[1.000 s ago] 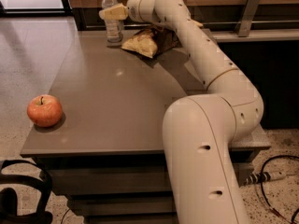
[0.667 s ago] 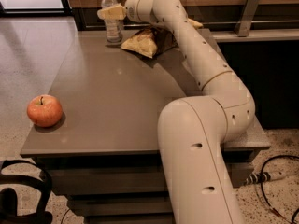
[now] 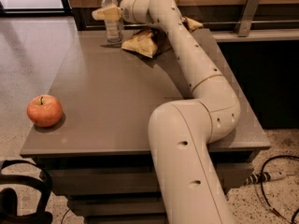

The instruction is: Move blue plastic bottle near apple

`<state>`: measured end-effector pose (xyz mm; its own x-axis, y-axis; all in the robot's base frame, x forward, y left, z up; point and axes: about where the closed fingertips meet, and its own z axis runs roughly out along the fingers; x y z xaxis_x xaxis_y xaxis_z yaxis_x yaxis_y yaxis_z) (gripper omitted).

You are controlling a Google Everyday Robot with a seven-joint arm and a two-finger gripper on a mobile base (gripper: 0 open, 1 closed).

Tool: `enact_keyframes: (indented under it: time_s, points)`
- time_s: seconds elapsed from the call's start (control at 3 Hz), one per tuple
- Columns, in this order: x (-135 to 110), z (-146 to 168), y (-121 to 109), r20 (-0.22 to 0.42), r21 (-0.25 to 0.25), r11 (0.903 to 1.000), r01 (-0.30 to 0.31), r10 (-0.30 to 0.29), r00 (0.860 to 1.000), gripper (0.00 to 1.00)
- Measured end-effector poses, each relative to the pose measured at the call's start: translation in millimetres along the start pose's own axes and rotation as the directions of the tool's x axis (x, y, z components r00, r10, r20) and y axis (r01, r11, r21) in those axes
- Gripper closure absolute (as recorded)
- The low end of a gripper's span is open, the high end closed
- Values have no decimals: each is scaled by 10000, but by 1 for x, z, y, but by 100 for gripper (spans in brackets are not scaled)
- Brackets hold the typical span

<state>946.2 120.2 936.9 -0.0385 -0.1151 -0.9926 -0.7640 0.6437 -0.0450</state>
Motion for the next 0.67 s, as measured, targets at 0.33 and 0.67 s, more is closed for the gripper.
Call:
enact_keyframes:
  time_s: [0.33,0.67]
  points:
    - [0,2,1,1,-21,10000,-1,1,10000,19]
    - [2,5,4,-13,-61,10000,-12,11,10000,43]
